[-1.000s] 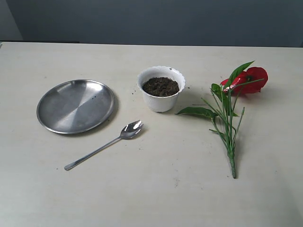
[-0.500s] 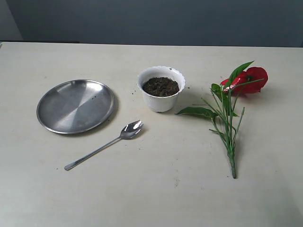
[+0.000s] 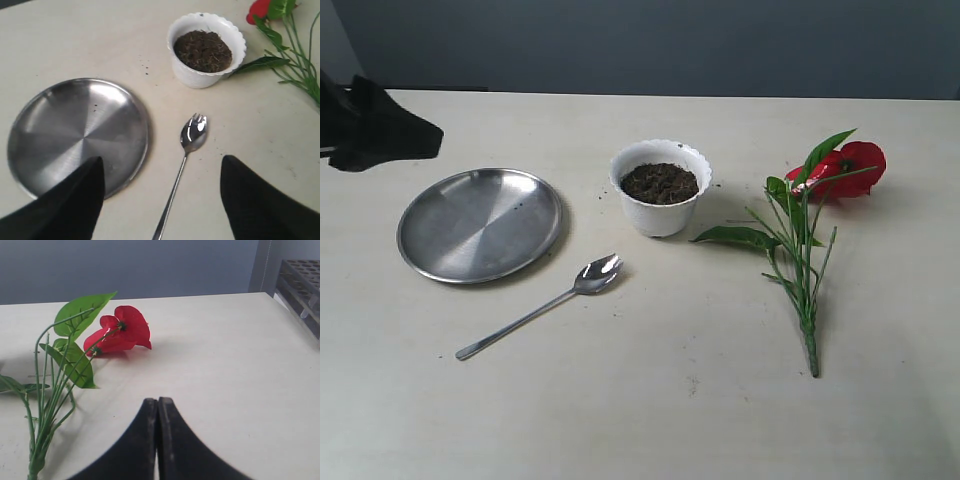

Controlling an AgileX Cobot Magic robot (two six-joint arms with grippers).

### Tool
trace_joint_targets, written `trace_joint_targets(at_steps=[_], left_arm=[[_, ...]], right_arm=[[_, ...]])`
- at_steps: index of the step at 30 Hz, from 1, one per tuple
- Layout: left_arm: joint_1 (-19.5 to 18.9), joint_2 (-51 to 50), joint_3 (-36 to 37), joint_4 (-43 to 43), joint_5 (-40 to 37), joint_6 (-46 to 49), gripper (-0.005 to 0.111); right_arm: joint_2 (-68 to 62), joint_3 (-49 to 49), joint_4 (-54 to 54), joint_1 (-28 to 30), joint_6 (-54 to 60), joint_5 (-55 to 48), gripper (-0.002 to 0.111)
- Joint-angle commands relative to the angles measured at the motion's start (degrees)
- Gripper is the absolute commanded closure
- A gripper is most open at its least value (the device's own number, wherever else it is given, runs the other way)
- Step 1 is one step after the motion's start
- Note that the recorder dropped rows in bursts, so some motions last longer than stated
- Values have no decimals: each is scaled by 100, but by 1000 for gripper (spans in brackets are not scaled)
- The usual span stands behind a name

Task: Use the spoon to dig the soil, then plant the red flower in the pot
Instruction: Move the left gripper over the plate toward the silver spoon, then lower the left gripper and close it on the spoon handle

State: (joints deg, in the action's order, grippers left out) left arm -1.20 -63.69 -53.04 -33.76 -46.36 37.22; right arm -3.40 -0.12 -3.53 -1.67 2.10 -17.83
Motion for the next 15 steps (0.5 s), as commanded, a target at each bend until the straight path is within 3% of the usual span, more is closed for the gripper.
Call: trace_joint_targets(at_steps=[1,5,7,10,15], left_arm=[[27,-544,-122,-546,-238,516,45],[421,-928,-122,-459,-605,1101,50],[801,-1116,-122,-291,-619,1313,55],[1316,-1366,-122,39,-380,1270,58],[1746,-1818,-122,404,-126,1048,58]], right_arm=[[17,12,-2,34,33,42,109],[17,12,-2,34,33,42,109],[17,12,-2,34,33,42,109],[17,12,-2,34,33,42,109],[17,12,-2,34,33,42,109]])
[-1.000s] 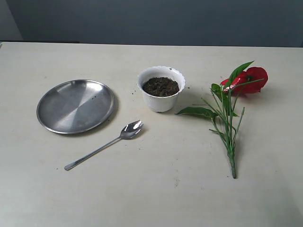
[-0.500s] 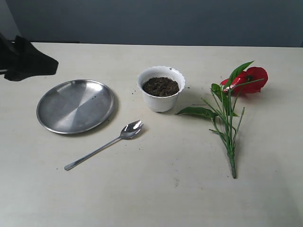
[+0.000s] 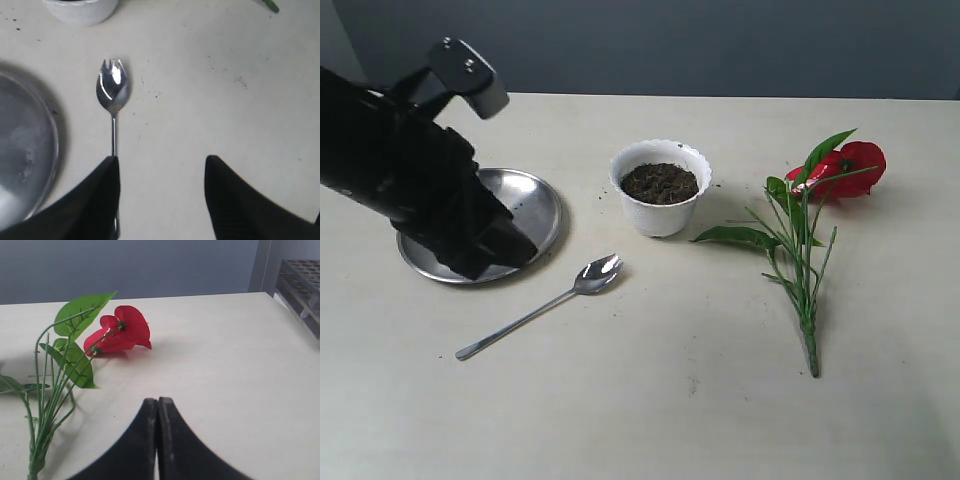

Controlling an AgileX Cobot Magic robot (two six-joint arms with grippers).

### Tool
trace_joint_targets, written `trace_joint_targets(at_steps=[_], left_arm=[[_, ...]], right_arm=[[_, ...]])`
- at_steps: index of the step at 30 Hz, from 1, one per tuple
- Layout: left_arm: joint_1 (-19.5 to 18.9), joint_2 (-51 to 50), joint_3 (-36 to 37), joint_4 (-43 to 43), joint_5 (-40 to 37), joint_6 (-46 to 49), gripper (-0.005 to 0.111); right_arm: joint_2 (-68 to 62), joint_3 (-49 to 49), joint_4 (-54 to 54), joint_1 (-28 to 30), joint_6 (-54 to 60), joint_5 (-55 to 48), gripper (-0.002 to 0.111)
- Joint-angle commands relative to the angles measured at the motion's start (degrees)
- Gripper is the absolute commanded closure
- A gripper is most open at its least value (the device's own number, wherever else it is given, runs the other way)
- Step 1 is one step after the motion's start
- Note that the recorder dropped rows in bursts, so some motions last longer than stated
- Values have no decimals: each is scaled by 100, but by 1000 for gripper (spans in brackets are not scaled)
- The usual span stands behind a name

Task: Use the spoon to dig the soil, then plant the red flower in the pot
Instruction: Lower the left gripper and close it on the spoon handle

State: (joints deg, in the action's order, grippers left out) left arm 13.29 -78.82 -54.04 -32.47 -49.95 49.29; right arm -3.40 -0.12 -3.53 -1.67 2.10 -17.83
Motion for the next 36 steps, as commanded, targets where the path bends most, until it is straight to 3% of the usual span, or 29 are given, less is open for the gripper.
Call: trace_joint_targets(at_steps=[1,7,18,27,36], left_arm=[[348,-408,-23,397,296,-244,58],[394,-963,-175,815,353,-695,58],[411,-1823,-717,847,304,-696,58],[1023,-2570,-716,1713,855,-961,58],[1087,-3065,-906,1964,1057,-1169,58]], right_arm=[[17,12,-2,34,33,42,109],[17,12,-2,34,33,42,109],[17,12,-2,34,33,42,109],[17,12,-2,34,33,42,109],[17,12,-2,34,33,42,109]])
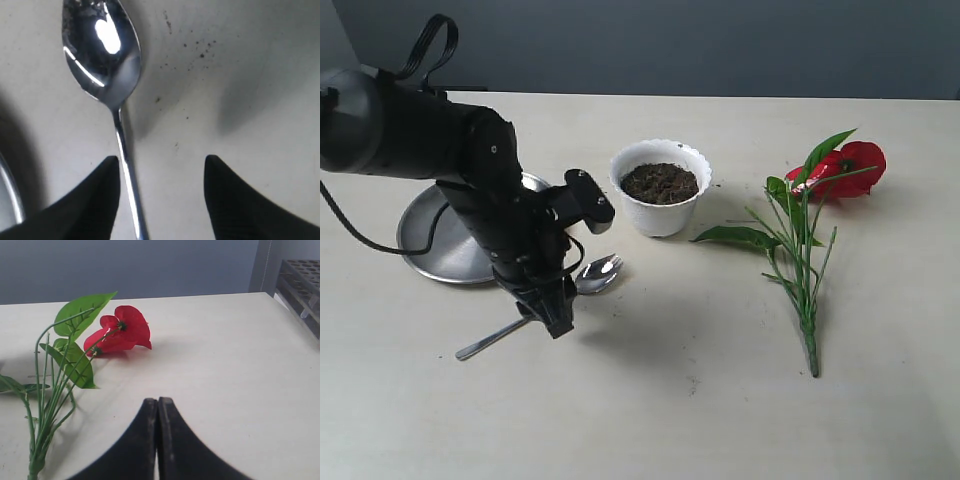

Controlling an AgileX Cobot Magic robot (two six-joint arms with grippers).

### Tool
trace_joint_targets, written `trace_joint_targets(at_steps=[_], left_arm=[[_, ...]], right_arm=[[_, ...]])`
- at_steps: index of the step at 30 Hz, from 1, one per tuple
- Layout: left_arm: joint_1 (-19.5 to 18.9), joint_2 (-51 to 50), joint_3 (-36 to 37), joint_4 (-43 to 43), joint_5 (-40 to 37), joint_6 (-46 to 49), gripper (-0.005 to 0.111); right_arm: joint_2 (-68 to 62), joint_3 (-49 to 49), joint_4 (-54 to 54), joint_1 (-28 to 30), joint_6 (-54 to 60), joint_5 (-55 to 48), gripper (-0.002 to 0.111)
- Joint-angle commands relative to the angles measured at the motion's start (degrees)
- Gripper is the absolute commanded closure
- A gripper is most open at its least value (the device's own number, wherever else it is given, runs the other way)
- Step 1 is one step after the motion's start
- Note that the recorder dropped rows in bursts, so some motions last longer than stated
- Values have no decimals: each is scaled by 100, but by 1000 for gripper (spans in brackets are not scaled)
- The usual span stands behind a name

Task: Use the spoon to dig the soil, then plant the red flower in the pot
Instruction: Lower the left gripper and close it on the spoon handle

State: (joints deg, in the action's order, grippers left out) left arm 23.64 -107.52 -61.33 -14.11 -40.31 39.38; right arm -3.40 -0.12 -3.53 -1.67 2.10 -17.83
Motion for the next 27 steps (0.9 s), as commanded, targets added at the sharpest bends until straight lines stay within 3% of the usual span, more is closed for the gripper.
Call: trace_joint_targets(at_steps=[1,27], left_arm=[[52,-226,-217,212,93,-236,58],[52,-819,-413,353,226,-490,58]], right_arm=[[17,12,-2,34,33,42,109],[17,12,-2,34,33,42,109]])
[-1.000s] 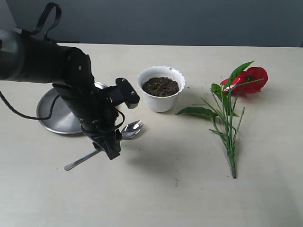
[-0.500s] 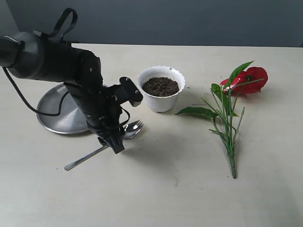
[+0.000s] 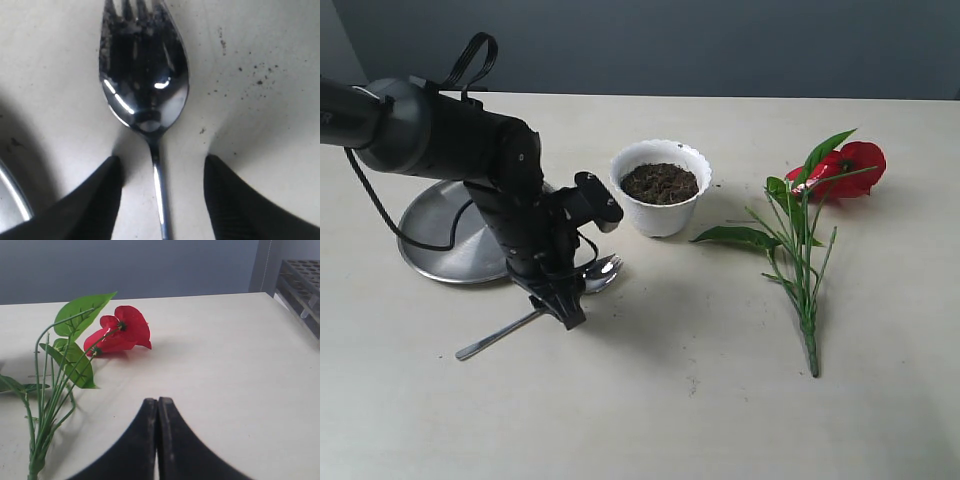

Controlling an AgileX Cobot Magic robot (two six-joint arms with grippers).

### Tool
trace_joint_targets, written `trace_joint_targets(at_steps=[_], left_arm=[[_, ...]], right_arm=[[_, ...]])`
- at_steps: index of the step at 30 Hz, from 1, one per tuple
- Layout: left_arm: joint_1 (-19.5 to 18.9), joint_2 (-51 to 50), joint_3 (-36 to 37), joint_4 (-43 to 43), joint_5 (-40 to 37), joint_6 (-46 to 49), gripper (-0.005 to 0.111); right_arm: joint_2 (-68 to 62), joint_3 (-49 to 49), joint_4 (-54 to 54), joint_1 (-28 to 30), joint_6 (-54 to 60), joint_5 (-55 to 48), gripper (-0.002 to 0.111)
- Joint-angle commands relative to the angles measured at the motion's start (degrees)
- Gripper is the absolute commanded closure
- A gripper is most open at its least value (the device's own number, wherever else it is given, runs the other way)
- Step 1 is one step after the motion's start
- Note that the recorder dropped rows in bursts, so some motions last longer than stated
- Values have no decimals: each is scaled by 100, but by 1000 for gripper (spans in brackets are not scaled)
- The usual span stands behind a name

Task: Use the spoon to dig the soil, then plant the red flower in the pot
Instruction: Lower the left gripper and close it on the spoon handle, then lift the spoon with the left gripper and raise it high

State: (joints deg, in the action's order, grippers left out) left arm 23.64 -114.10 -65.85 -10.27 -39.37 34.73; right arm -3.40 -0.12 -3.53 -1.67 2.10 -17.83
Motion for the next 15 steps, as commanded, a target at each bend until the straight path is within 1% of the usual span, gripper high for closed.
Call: trace_joint_targets(at_steps=[1,2,3,4,5,8,10,15], left_arm=[[52,-162,39,-31,133,-25,58],[52,-162,39,-47,133,-25,64],[52,-162,39,-61,91,-25,73],[52,-162,39,-61,53,-25,78],[52,-162,39,-61,-15,-25,86],[52,-162,39,-72,-156,-25,96],[52,-162,39,-85,-312,-25,107],[52,-162,39,-108,-430,-291,106]], right_arm=[[17,12,-2,34,33,42,109],[17,12,-2,34,33,42,109],[17,12,-2,34,33,42,109],[17,12,-2,34,33,42,109],[17,12,-2,34,33,42,109],[17,12,-2,34,33,42,109],[17,12,-2,34,33,42,109],[17,12,-2,34,33,42,109]])
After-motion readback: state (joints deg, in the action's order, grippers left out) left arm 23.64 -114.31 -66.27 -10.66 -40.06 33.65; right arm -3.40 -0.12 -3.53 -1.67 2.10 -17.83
